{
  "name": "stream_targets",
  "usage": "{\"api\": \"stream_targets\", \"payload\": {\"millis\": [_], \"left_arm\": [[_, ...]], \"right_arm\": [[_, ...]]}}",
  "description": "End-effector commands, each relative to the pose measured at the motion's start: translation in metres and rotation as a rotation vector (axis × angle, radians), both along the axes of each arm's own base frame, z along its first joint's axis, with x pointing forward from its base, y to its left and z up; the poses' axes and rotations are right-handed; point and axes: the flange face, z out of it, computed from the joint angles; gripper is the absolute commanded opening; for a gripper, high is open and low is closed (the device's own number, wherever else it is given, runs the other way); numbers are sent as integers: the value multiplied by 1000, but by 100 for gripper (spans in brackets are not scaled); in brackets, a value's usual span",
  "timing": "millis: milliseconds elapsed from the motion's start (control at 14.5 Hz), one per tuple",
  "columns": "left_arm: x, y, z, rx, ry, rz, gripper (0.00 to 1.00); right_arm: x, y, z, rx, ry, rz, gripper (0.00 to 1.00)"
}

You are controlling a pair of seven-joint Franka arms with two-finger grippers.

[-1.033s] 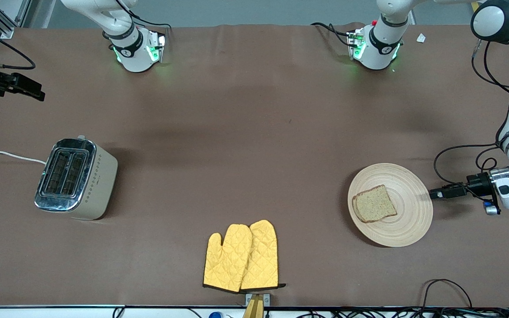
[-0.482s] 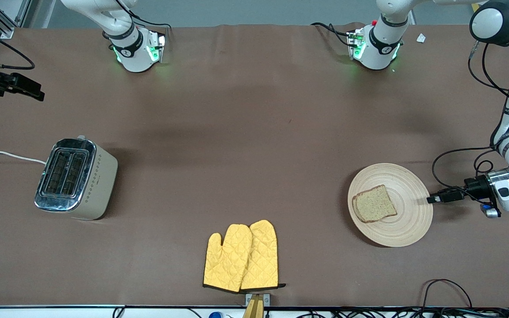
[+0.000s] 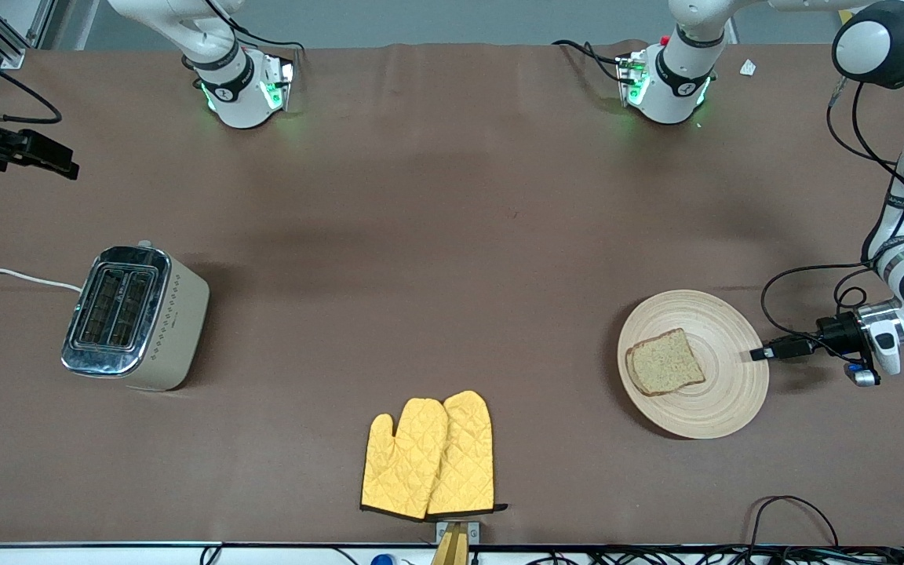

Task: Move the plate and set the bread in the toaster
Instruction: 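Grip the wooden plate's rim with the left gripper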

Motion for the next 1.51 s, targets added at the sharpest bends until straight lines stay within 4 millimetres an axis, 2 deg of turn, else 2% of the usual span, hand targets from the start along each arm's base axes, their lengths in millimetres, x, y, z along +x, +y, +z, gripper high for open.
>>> {"api": "stream_targets", "payload": {"millis": [0, 138, 482, 826, 1033, 1170, 1446], "left_arm": [[4, 3, 0, -4, -30, 5, 22], [4, 4, 0, -3, -38, 1, 13], [4, 3, -1, 1, -74, -22, 1], [16, 0, 18, 30, -213, -112, 1], [25, -27, 29, 1, -347, -211, 1], [27, -48, 42, -62, -355, -259, 1], [28, -92, 51, -177, -353, -339, 1]], "right_arm": [[-1, -3, 2, 1, 6, -3, 100], [-2, -3, 2, 1, 6, -1, 100], [-2, -4, 2, 1, 5, -4, 100], [-2, -4, 2, 1, 5, -4, 100], [-2, -4, 2, 1, 5, -4, 100], [-2, -4, 2, 1, 6, -4, 100], [-2, -4, 2, 1, 5, -4, 100]]}}
